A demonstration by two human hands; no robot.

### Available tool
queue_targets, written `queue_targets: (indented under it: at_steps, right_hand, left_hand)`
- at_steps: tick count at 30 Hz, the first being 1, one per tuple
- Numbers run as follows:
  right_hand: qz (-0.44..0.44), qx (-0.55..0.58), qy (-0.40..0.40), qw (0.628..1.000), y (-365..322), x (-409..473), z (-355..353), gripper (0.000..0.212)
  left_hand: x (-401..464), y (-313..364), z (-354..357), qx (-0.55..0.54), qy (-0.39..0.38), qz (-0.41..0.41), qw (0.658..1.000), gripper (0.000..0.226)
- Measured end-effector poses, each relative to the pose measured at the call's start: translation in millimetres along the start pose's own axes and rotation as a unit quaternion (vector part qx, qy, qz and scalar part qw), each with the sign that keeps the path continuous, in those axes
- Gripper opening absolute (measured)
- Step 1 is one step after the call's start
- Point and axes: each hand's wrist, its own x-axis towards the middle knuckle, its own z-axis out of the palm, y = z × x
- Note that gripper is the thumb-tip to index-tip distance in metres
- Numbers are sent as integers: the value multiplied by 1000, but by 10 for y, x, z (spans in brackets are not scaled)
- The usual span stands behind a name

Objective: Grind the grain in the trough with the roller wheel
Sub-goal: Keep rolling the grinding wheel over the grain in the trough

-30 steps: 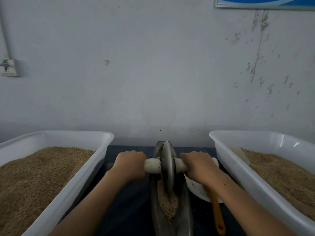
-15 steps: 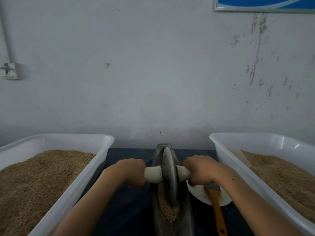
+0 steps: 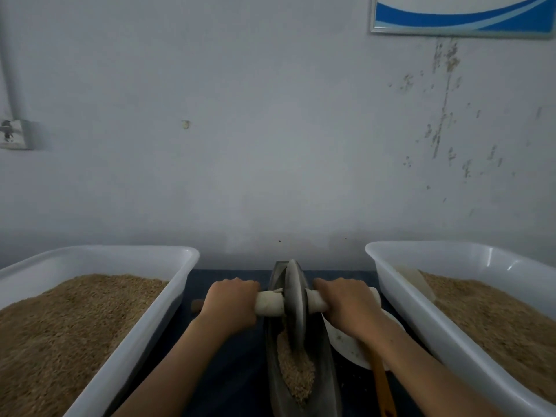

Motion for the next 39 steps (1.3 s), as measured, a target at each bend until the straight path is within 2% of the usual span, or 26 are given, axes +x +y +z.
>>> queue_targets:
  at_steps: [4,7,10,13,16,19,22,25,28,30,31,33,35,39]
  right_hand:
    - [-25,-19,-115,993,23,19,-165,23]
    - [-41,-29,-167,985,17,13,-229,25]
    - [-35,-30,-153,987,6,-2,-209,26]
    - [-19,-6,-95,995,0,-8,-136,23]
    - [-3,9,-27,1000,-2,-6,-39,15]
    - [6,3,-2,1000,6,-1,20,13]
    - [2,-6,-18,1000,-3,0,-26,16]
    - [-21,-6,-114,993,11,10,-155,27]
    - [-31,5,-187,982,20,-2,-258,32]
    - [-29,6,-197,980,11,-8,-267,33]
    - [-28,3,-193,981,3,-7,-262,33]
    - [-16,2,-173,985,-16,-6,-243,30]
    - [-1,2,-135,991,-31,-9,-204,26]
    - [18,1,-54,998,-58,-6,-119,19]
  left_hand:
    - [-20,-23,-115,-48,-157,3,987,42]
    - [-51,-36,-140,-110,-239,3,965,31]
    - [-70,-25,-160,-101,-229,-1,968,36]
    - [-59,10,-141,-38,-146,-5,989,42]
    - [-58,63,-110,8,-49,-24,998,36]
    - [-57,92,-82,8,-12,-26,1000,32]
    - [-54,56,-112,-2,-56,-19,998,36]
    - [-52,10,-172,-44,-160,-13,986,42]
    - [-55,-23,-189,-126,-257,1,958,16]
    - [-52,-26,-191,-155,-280,0,947,11]
    - [-47,-23,-191,-153,-277,-5,948,11]
    - [-37,3,-191,-118,-244,-11,962,27]
    - [-23,25,-163,-44,-168,-18,985,39]
    - [-14,24,-56,-13,-33,-10,999,35]
